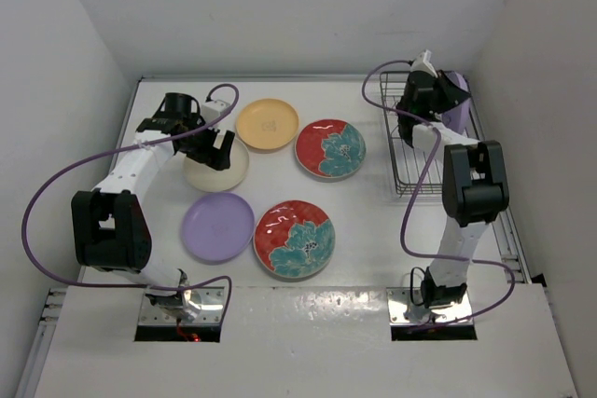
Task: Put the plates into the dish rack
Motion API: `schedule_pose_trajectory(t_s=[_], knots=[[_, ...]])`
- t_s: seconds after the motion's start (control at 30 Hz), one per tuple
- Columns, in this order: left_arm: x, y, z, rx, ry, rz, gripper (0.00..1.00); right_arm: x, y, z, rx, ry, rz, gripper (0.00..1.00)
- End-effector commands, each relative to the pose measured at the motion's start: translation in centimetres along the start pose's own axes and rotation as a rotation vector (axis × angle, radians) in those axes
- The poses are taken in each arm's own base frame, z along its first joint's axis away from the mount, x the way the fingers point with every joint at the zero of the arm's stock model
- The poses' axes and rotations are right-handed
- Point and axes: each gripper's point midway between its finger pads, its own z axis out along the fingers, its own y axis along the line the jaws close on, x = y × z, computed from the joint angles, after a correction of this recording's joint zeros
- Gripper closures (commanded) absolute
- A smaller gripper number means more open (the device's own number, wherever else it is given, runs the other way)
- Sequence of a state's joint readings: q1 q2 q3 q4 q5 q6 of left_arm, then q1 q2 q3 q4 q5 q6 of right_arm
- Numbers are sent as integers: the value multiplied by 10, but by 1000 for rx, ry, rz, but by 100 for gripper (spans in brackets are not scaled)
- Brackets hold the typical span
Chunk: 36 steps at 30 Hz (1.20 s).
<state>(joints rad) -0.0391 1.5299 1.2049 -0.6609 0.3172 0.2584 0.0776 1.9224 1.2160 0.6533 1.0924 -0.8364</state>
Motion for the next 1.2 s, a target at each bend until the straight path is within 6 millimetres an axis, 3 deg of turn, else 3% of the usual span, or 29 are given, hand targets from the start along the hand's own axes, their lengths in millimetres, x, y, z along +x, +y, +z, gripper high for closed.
schedule_pose_trajectory(t_s=[0.0, 0.03, 0.13, 0.23, 0.37, 0.4, 0.47, 0.5, 0.57, 0.6, 0.63, 0.7, 0.73, 0.77, 0.83, 0.87, 0.9, 1.0, 1.03, 1.17], knots=[[-7, 5, -3, -8, -24, 11, 4, -2, 11, -9, 4, 19, 24, 82], [-7, 5, -3, -8, -24, 11, 4, 0, 15, -10, -5, 21, 11, 68], [-7, 5, -3, -8, -24, 11, 4, 1, 15, -15, -10, 20, 27, 45], [-7, 5, -3, -8, -24, 11, 4, -2, 4, -19, -13, 15, 65, 33], [-9, 5, -5, -11, -32, 14, 4, -15, -30, -27, -12, -1, 157, 20], [-13, 6, -7, -14, -42, 18, 4, -12, -30, -29, -50, 11, 159, 17], [-13, 5, -7, -14, -42, -7, 2, -19, -39, -31, -79, 0, 199, 13], [-12, 7, -7, -28, -37, -18, 2, -12, -39, -36, -118, 32, 212, 12], [-14, 7, -12, -34, -28, -30, 1, -23, -35, -42, -208, 3, 292, 8], [-11, 6, -11, -28, -10, -36, 1, -11, -40, -53, -276, 38, 235, 6], [-6, 8, -15, -26, 21, -67, 1, -24, -29, -61, -396, 6, 348, 4], [6, 19, -18, -32, 70, -118, 1, -17, -32, -80, -496, 20, 353, 1], [12, 26, -15, -29, 105, -148, 1, -22, -20, -93, -595, 5, 405, 1], [25, 30, -16, -20, 163, -191, 1, -24, -27, -103, -622, -14, 429, 1], [36, 59, -23, -52, 214, -295, 1, -26, -25, -130, -717, -49, 474, 1], [48, 78, -15, -52, 240, -372, 1, -19, -19, -137, -742, -43, 461, 1], [51, 84, -11, -46, 243, -394, 1, -23, -26, -149, -768, -73, 490, 1], [55, 114, 8, -131, 232, -380, 1, -19, -16, -175, -826, -91, 470, 1], [55, 128, 13, -185, 227, -366, 1, -14, -22, -181, -831, -100, 485, 1], [65, 136, 41, -149, 237, -401, 9, -5, -31, -199, -850, -112, 491, 2]])
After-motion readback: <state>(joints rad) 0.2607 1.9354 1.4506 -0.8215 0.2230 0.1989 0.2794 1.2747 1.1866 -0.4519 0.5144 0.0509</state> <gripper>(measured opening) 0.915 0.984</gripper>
